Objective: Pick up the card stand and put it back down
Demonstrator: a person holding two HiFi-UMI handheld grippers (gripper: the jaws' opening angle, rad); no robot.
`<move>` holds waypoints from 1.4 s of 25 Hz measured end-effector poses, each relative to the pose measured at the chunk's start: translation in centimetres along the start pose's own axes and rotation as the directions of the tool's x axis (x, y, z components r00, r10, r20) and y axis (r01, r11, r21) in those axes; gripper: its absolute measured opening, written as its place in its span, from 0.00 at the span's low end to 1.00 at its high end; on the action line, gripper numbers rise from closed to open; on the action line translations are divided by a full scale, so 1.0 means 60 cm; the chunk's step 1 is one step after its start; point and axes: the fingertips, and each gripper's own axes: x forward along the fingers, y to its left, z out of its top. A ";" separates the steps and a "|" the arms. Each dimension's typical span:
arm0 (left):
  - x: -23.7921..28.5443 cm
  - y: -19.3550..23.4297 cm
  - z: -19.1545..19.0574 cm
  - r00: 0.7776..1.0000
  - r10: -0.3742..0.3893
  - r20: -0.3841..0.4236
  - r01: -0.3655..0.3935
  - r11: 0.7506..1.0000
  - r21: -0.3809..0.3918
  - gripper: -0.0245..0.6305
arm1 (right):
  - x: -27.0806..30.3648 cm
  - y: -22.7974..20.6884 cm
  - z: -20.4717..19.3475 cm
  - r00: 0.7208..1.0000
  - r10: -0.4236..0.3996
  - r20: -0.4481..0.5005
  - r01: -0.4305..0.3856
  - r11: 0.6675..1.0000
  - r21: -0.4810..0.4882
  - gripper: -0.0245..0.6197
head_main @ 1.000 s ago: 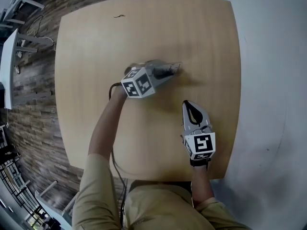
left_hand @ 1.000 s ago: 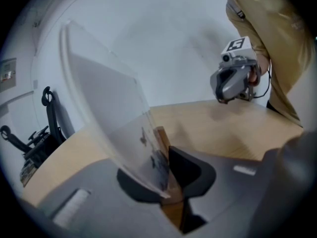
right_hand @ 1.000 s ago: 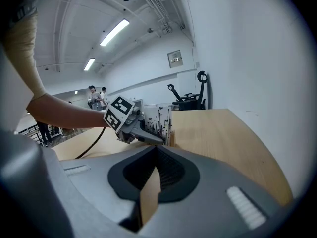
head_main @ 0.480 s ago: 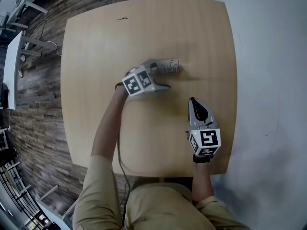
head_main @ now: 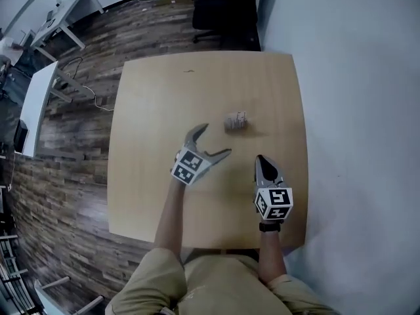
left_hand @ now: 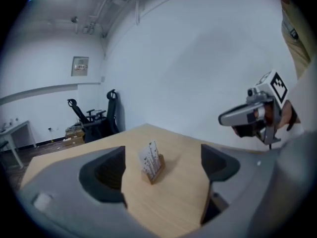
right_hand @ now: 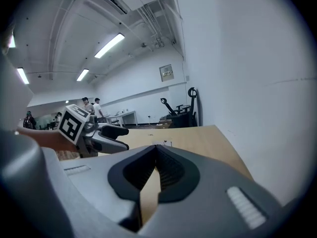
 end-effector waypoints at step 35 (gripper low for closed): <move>-0.395 -0.180 0.225 0.843 0.413 0.346 -0.401 0.910 -0.109 0.04 | -0.221 0.248 0.245 0.953 0.113 0.280 -0.034 0.962 -0.271 0.05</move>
